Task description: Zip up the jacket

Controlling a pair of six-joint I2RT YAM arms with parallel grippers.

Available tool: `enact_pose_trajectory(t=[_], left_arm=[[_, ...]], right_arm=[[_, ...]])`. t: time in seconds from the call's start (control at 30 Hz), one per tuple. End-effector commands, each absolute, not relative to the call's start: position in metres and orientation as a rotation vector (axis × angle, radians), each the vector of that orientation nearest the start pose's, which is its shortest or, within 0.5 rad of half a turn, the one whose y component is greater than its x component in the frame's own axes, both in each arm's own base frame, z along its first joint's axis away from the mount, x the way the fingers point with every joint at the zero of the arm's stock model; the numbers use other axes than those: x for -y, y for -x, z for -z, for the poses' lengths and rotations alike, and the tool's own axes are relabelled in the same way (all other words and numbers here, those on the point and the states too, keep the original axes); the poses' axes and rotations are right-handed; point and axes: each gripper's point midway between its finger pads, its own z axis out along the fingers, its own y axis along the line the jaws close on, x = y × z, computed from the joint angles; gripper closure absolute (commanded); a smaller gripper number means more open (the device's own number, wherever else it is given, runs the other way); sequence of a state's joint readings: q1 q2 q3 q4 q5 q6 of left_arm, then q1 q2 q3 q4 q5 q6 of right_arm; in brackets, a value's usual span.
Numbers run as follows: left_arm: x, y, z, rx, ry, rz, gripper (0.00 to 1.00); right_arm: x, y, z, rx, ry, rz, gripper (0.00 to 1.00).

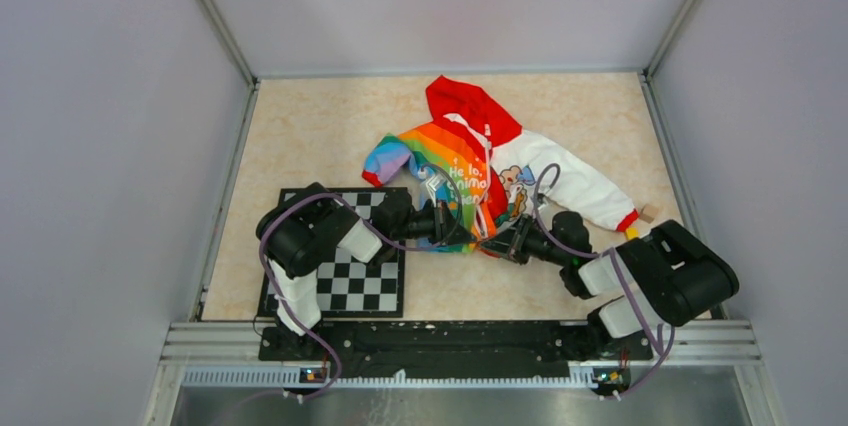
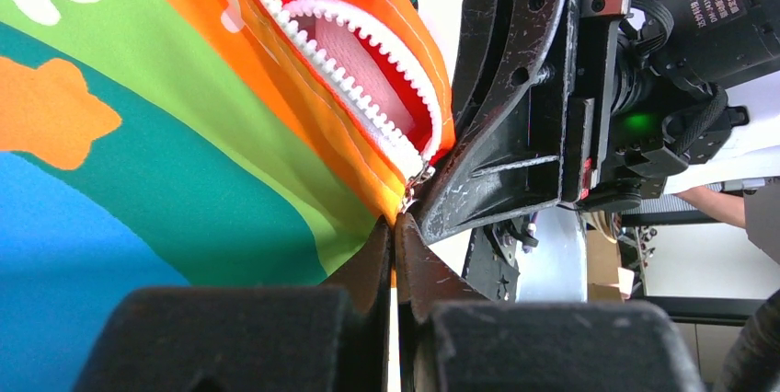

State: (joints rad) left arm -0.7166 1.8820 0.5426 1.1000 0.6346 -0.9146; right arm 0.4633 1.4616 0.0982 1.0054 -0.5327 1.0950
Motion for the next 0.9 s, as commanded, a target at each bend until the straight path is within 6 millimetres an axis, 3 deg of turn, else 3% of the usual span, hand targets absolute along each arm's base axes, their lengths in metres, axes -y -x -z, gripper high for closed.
enact_pose_trajectory(t=[0.0, 0.03, 0.1, 0.33, 0.5, 0.67, 0.87], left_arm=[[0.363, -0.217, -0.081, -2.031, -0.354, 1.662, 1.00], [0.363, -0.218, -0.081, -2.032, -0.353, 1.661, 1.00], [0.363, -0.218, -0.081, -2.034, -0.354, 1.658, 1.00], [0.367, -0.217, -0.080, -2.051, -0.371, 1.624, 1.00], [0.368, -0.216, -0.079, -2.060, -0.377, 1.616, 1.00], [0.371, -0.215, -0.078, -2.071, -0.396, 1.601, 1.00], [0.374, -0.211, -0.082, -2.054, -0.426, 1.580, 1.00]], right_arm=[[-0.243, -0.193, -0.064, -2.238, -0.336, -1.551, 1.00], [-0.241, -0.188, -0.052, -2.332, -0.387, -1.516, 1.00], [-0.242, -0.188, -0.047, -2.430, -0.427, -1.469, 1.00], [-0.241, -0.193, -0.062, -2.469, -0.665, -1.468, 1.00], [-0.229, -0.193, -0.068, -2.543, -0.887, -1.320, 1.00], [-0.230, -0.201, -0.091, -2.487, -1.017, -1.342, 1.00], [-0.237, -0.209, -0.096, -2.512, -1.102, -1.358, 1.00]])
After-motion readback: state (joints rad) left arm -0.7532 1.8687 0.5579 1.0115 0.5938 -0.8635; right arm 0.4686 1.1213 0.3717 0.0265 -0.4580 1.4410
